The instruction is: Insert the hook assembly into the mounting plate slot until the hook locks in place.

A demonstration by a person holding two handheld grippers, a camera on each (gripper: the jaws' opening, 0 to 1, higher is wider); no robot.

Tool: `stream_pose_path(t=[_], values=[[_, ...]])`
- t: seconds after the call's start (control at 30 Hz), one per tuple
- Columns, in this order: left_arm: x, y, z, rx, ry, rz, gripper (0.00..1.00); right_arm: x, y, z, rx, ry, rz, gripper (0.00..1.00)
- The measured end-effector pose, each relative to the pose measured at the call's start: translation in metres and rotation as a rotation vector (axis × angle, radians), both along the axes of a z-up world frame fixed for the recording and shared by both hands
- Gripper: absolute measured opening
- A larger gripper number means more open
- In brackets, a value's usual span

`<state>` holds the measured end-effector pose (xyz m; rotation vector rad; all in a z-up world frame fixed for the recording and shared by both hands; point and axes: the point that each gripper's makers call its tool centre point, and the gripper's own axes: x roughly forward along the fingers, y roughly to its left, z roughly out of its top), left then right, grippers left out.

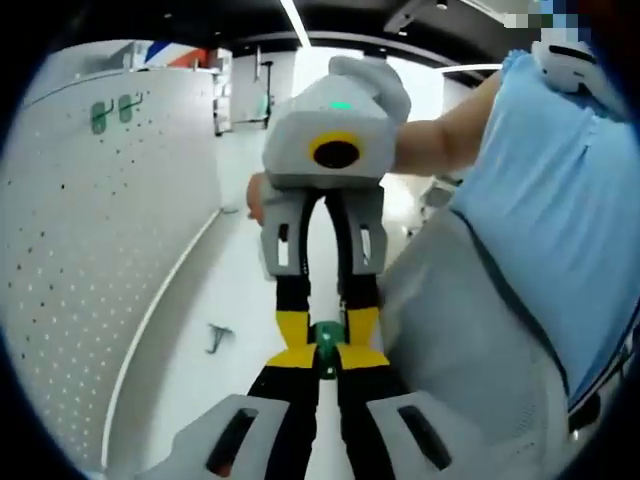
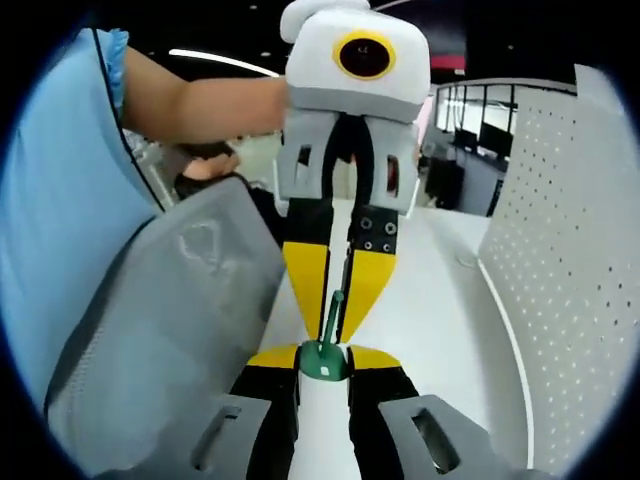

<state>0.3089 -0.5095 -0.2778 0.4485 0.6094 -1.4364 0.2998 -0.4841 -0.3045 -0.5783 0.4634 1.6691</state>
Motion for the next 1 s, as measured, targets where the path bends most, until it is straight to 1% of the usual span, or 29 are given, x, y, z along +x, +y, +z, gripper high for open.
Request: stream_pose_path(t=[0.3,0.87,1.0], values=[[0.0,-0.001,-0.007,0.033,-0.016,-0.009,0.07,-0.001,0.0,-0.003,-0.017,0.01,-0.001,0.16],[-0.004,-0.005,-0.012,0.073,-0.034,-0.039,0.06,-0.004,-0.004,-0.007,-0.057,0.024,0.011,0.16],[-0.004,-0.007,-0.013,0.082,-0.052,-0.044,0.06,-0.004,-0.004,-0.007,-0.061,0.029,0.008,0.16]])
